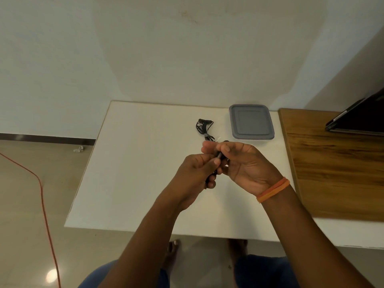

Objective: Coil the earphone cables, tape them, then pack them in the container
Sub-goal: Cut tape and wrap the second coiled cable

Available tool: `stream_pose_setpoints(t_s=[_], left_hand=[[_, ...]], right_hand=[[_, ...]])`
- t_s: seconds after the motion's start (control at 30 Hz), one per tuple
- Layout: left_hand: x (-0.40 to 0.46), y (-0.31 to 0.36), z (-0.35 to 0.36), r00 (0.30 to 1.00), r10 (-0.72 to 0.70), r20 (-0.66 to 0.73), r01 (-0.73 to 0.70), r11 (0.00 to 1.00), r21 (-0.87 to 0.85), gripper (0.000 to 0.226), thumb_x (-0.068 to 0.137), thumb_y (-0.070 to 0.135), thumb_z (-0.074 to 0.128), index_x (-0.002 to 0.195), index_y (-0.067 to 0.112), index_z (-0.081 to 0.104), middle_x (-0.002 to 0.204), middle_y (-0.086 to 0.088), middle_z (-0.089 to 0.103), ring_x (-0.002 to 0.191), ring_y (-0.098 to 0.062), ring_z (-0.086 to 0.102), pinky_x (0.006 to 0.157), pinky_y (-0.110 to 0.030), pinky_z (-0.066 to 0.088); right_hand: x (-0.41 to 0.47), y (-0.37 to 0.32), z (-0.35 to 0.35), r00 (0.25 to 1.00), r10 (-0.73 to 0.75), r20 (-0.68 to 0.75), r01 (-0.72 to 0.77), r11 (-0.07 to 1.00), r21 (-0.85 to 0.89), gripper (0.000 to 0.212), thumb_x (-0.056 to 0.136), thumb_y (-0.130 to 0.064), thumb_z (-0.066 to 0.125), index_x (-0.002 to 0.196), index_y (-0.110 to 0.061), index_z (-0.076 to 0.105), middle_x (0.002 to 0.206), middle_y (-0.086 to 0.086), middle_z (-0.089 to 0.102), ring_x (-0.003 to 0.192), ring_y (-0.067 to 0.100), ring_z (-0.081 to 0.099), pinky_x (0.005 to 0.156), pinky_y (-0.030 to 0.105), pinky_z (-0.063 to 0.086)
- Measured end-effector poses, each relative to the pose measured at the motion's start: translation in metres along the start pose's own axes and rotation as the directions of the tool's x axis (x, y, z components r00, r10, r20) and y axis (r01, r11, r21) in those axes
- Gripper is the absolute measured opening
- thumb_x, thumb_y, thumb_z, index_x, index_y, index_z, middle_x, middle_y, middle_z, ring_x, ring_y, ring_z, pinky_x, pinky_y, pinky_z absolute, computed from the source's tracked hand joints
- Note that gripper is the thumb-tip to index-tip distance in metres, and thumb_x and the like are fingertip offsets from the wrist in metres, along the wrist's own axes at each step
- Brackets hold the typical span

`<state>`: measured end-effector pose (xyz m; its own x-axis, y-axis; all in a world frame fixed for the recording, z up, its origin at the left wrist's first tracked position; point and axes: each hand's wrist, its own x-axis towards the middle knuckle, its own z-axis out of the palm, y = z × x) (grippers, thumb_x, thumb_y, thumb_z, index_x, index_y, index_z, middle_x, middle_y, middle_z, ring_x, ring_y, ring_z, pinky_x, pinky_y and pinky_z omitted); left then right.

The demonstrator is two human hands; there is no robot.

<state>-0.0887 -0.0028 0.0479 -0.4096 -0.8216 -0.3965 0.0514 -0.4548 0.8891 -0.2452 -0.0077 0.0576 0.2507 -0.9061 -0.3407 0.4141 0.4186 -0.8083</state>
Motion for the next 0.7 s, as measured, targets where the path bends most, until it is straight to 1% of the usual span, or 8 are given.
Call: stream_pose_setpoints(t_s=[0.07,0.13,0.23,0.3,0.43,0.57,0.63,0.7], left_hand=[[0.002,-0.002,-0.003,0.997,0.005,-0.081,-0.007,1.000,-0.021,0.026,0.102,0.014,0.051,0.098,-0.004,0.069,0.072,-0.004,0.057,0.059,-0.012,0.044,0.056,-0.024,0.041],[0.004,-0.003,-0.006,0.986,-0.004,-0.169,-0.007,0.998,-0.066,0.023,0.100,0.013,0.053,0.100,-0.001,0.071,0.071,-0.004,0.058,0.060,-0.013,0.044,0.056,-0.025,0.042],[0.006,-0.003,-0.003,0.976,0.011,-0.218,-0.033,0.995,-0.098,0.021,0.100,0.013,0.054,0.103,0.003,0.073,0.072,-0.003,0.059,0.061,-0.014,0.044,0.058,-0.027,0.042],[0.006,-0.003,0.000,0.972,0.045,-0.232,-0.065,0.995,-0.078,0.020,0.099,0.014,0.056,0.102,0.006,0.073,0.072,-0.002,0.060,0.061,-0.015,0.044,0.060,-0.029,0.042],[0.006,-0.005,0.000,0.934,0.169,-0.315,-0.160,0.986,0.053,0.020,0.099,0.017,0.057,0.089,0.010,0.073,0.069,-0.004,0.060,0.058,-0.017,0.048,0.062,-0.034,0.045],[0.005,-0.005,0.005,0.886,0.306,-0.347,-0.225,0.940,0.255,0.024,0.099,0.016,0.055,0.083,0.010,0.071,0.066,0.002,0.063,0.053,-0.013,0.052,0.058,-0.023,0.047],[0.006,-0.007,0.008,0.865,0.377,-0.332,-0.251,0.896,0.366,0.022,0.100,0.014,0.054,0.092,0.011,0.074,0.074,-0.006,0.070,0.057,-0.016,0.058,0.060,-0.020,0.049],[0.006,-0.009,0.009,0.844,0.435,-0.313,-0.262,0.845,0.467,0.024,0.100,0.015,0.053,0.113,0.008,0.073,0.092,-0.012,0.074,0.080,-0.022,0.064,0.068,-0.017,0.052]], right_hand=[[-0.001,-0.003,-0.001,1.000,0.002,-0.026,-0.001,0.999,0.034,0.014,0.078,-0.018,0.067,0.089,-0.014,0.075,0.126,0.013,0.064,0.118,0.033,0.060,0.089,0.045,0.049],[-0.004,-0.004,-0.004,0.990,0.011,-0.141,-0.005,0.999,0.047,0.012,0.078,-0.014,0.067,0.086,-0.017,0.075,0.121,0.009,0.067,0.115,0.030,0.062,0.093,0.047,0.049],[-0.005,0.007,-0.008,0.903,0.041,-0.427,-0.055,0.998,-0.020,0.012,0.076,-0.013,0.073,0.087,-0.017,0.074,0.099,0.003,0.074,0.101,0.024,0.066,0.083,0.040,0.052],[-0.005,0.017,-0.007,0.848,0.086,-0.522,-0.108,0.994,-0.011,0.012,0.077,-0.011,0.075,0.087,-0.017,0.074,0.091,0.001,0.074,0.095,0.022,0.064,0.074,0.035,0.052],[-0.005,0.026,0.003,0.808,0.120,-0.577,-0.153,0.988,-0.007,0.013,0.076,-0.014,0.077,0.090,-0.014,0.075,0.093,0.003,0.073,0.093,0.023,0.065,0.070,0.036,0.054],[-0.001,0.028,0.013,0.801,0.051,-0.596,-0.109,0.992,-0.062,0.019,0.078,-0.017,0.077,0.096,-0.011,0.074,0.098,0.005,0.073,0.094,0.023,0.067,0.070,0.035,0.055],[0.000,0.029,0.017,0.818,0.074,-0.571,-0.108,0.994,-0.025,0.021,0.077,-0.018,0.078,0.097,-0.011,0.075,0.099,0.006,0.074,0.095,0.023,0.067,0.070,0.035,0.055],[0.000,0.027,0.019,0.835,0.100,-0.541,-0.108,0.994,0.016,0.019,0.077,-0.018,0.078,0.095,-0.011,0.076,0.097,0.007,0.075,0.094,0.023,0.066,0.071,0.036,0.054]])
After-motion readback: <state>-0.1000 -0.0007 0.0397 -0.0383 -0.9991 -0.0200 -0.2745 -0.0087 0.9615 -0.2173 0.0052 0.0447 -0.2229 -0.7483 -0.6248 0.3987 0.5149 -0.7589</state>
